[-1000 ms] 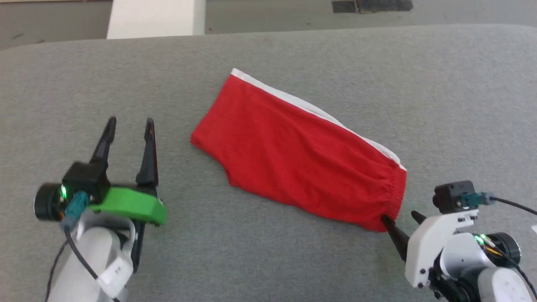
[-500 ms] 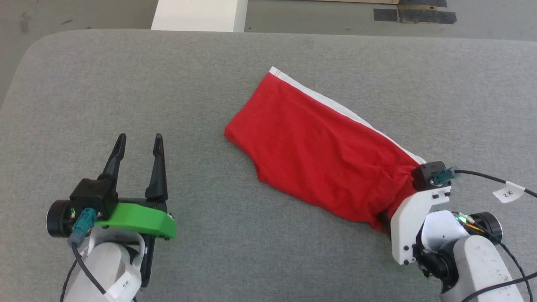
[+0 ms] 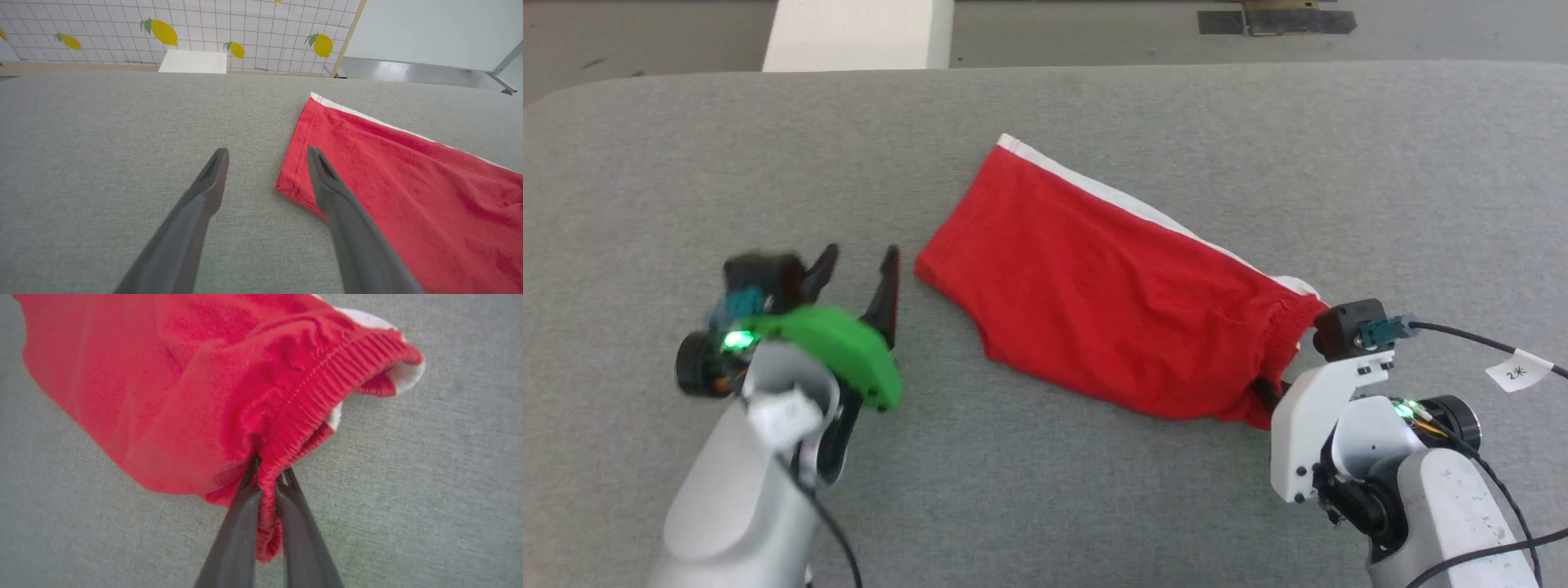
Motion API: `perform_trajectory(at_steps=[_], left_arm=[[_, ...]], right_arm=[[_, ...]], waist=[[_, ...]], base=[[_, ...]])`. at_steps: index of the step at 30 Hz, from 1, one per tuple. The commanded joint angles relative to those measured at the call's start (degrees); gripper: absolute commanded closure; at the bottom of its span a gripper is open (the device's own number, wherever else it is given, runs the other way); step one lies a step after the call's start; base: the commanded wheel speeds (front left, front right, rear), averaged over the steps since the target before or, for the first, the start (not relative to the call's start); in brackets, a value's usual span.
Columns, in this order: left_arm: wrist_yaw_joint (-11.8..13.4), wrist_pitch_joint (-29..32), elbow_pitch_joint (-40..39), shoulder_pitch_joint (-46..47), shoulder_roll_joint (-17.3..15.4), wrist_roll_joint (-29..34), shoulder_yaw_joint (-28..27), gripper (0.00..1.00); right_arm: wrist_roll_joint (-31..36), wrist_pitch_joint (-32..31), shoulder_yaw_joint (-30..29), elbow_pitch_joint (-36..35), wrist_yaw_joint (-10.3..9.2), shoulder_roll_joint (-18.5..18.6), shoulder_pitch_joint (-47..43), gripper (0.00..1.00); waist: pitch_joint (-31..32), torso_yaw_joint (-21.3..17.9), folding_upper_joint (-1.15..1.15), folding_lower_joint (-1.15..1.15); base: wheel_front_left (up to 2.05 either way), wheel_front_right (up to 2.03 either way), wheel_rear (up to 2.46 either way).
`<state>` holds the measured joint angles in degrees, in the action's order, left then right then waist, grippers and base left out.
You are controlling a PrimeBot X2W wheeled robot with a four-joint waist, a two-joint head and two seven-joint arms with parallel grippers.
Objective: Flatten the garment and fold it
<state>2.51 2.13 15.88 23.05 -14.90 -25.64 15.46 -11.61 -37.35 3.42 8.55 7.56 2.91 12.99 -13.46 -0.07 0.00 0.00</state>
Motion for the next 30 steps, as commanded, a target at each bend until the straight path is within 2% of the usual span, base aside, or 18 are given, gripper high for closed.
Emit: perform_trajectory(at_steps=[1, 3, 9, 14, 15, 16, 17, 21, 22, 30], left_arm=[[-0.1, 3.54, 1.76, 2.69, 0.59, -1.14, 0.38, 0.0], [0.06, 10.03, 5.03, 6.69, 0.85, -1.81, 1.34, 0.0], [2.65, 25.46, 14.07, 13.81, 1.14, -2.5, 3.23, 0.0], [2.4, 33.94, 17.13, 14.42, 1.84, -4.42, 4.42, 0.0], [2.04, 34.62, 17.03, 14.12, 2.15, -5.04, 4.46, 0.49], [1.65, 34.71, 16.85, 13.91, 2.26, -5.34, 4.55, 0.67], [1.2, 34.88, 16.76, 13.6, 2.39, -5.65, 4.72, 1.0], [-0.09, 34.2, 16.06, 12.91, 2.84, -6.31, 5.17, 1.0], [-0.68, 31.85, 15.5, 13.07, 2.94, -6.54, 4.79, 1.0], [-0.77, 24.33, 12.29, 12.68, 2.97, -10.05, -0.23, 1.0]], right_arm=[[-0.55, 0.35, 0.34, -0.57, -0.08, -0.03, 1.13, 1.0], [-0.7, 0.38, 0.98, -1.1, -0.08, -0.03, 1.35, 1.0], [-1.44, 0.3, 2.15, -1.65, -0.08, -0.03, 1.98, 1.0], [-1.58, 0.92, 1.85, -1.66, -0.08, -0.03, 2.36, 1.0], [-1.65, 1.06, 1.56, -1.57, -0.08, -0.03, 2.33, 1.0], [-1.59, 1.16, 1.35, -1.5, -0.08, -0.03, 2.31, 1.0], [-1.49, 1.29, 1.14, -1.41, -0.08, -0.03, 2.32, 1.0], [-1.48, 1.59, 0.61, -1.06, -0.08, -0.03, 2.25, 1.0], [-1.46, 1.7, 0.34, -0.77, -0.08, -0.03, 2.11, 1.0], [-1.83, 1.14, -1.31, -0.96, -0.08, -0.02, 1.15, 1.0]], waist=[[-0.94, -1.68, 0.0, 0.0], [-1.61, -2.76, 0.0, 0.0], [-3.76, -5.13, 0.0, 0.0], [-4.75, -6.04, 0.0, 0.0], [-4.86, -6.06, 0.0, 0.0], [-4.95, -6.04, 0.0, 0.0], [-5.08, -5.98, 0.0, 0.0], [-5.19, -5.54, 0.0, 0.0], [-4.87, -5.06, 0.0, 0.0], [-1.56, -2.74, 0.0, 0.0]], base=[[0.0, 0.0, 0.0], [0.0, 0.0, 0.0], [0.0, 0.0, 0.0], [0.0, 0.0, 0.0], [0.0, 0.0, 0.0], [0.0, 0.0, 0.0], [0.0, 0.0, 0.0], [0.0, 0.0, 0.0], [0.0, 0.0, 0.0], [0.0, 0.0, 0.0]])
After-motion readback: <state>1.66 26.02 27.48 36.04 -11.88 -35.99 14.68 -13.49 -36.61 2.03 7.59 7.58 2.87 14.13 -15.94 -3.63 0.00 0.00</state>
